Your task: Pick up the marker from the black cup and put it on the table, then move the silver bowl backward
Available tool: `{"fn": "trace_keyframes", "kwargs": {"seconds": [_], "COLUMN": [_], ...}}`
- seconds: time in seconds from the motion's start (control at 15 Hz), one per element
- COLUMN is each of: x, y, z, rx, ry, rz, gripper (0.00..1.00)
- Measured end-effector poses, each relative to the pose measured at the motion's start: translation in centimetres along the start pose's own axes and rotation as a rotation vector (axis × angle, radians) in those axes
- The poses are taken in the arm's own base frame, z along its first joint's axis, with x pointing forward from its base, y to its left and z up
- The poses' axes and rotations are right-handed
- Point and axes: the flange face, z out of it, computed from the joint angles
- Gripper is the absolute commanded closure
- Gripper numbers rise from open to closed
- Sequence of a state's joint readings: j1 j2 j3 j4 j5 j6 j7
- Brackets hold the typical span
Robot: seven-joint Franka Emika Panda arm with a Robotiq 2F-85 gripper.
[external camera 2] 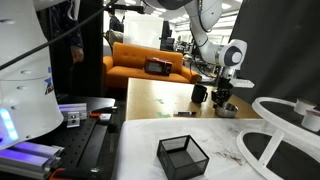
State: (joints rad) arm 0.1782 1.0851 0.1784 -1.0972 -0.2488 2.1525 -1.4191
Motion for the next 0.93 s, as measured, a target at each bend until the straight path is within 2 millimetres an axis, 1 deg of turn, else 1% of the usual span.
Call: {"fn": "trace_keyframes", "kwargs": {"seconds": [0.07, 0.2, 0.4, 0.6, 0.8, 0.93], "x": [0.0, 0.0, 0.1, 0.3, 0.4, 0.4], "y": [0.0, 0.1, 0.3, 0.5, 0.7, 0.5], "z": [-0.1, -0.2, -0.6, -1.4, -3.4, -5.0], "rx": [-0.001, -0.004, -0.012, -0.024, -0.043, -0.029], "ry": [0.0, 0.0, 0.0, -0.002, -0.005, -0.014], "rz": [0.0, 0.0, -0.001, -0.004, -0.001, 0.006], "gripper": [0.98, 0.94, 0.94, 0.94, 0.94, 0.94]}}
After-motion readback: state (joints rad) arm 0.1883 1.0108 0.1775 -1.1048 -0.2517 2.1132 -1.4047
